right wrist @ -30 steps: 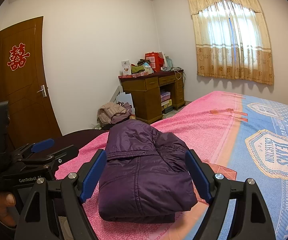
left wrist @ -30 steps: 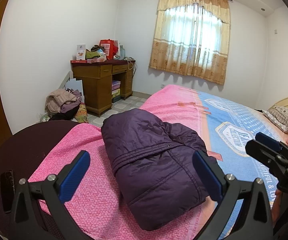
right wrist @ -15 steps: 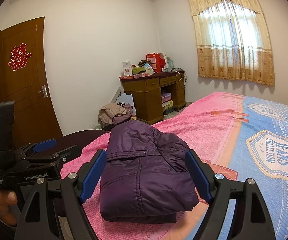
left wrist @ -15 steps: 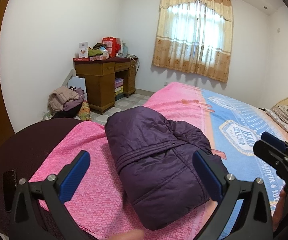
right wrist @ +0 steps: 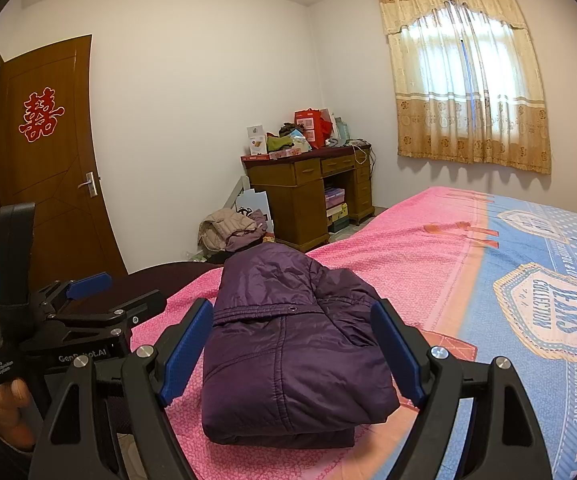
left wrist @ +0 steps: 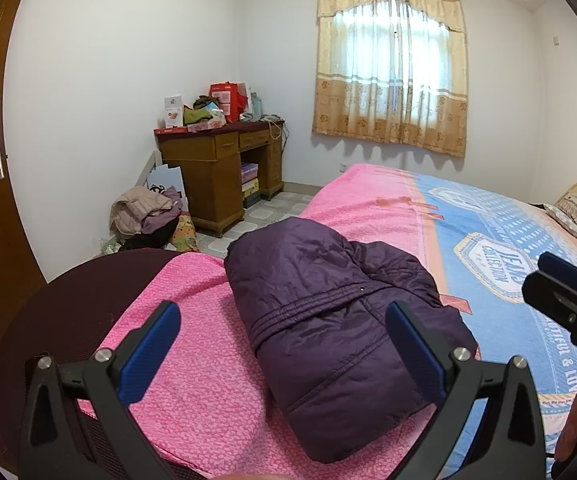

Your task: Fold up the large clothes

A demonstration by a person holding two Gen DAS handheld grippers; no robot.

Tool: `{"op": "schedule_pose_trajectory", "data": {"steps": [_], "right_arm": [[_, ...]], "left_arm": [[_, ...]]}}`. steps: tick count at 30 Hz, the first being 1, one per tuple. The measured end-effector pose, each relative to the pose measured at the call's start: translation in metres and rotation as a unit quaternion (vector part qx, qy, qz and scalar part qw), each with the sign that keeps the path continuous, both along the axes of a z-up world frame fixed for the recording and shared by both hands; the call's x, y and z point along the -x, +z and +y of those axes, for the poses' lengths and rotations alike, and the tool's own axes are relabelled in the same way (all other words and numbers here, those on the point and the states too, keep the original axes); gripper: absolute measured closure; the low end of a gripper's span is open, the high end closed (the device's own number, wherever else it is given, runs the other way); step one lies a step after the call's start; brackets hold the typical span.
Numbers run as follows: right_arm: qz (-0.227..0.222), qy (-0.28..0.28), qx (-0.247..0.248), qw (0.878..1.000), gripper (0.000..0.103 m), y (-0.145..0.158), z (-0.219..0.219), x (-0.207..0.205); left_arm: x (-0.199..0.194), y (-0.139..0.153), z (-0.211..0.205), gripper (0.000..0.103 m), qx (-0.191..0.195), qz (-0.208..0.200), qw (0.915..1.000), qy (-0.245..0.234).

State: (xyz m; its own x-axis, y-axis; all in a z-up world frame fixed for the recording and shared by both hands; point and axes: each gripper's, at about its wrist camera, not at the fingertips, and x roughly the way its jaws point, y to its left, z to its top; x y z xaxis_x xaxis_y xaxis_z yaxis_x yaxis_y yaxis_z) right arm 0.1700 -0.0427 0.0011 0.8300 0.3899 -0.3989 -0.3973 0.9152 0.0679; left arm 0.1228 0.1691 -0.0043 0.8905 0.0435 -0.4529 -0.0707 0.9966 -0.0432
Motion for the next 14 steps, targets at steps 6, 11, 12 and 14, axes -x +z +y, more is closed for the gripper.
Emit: {"op": "schedule_pose_trajectory", "data": {"steps": [6, 11, 12, 14], "right_arm": [[0.002, 0.004, 0.001, 1.000, 0.022, -0.0020, 0.0017, -0.0007], [0.004, 0.007, 0.004, 1.000, 0.022, -0.0044, 0.0041, -0.0014], [0.004, 0.007, 0.004, 1.000, 0.022, -0.0047, 0.0040, -0.0015], [0.004, 0.007, 0.004, 1.000, 0.022, -0.0048, 0.0041, -0.0015]], "left_arm": [[-0.0032, -0.0019, 0.0044, 0.000, 0.001, 0.003, 1.0000, 0.005], [-0.0025, -0.0026, 0.0062, 0.000, 0.002, 0.000, 1.0000, 0.003], [-0.0025, -0.0026, 0.0058, 0.000, 0.001, 0.000, 1.0000, 0.003], [-0.0024, -0.0027, 0.0048, 0.000, -0.002, -0.001, 1.0000, 0.000]]}}
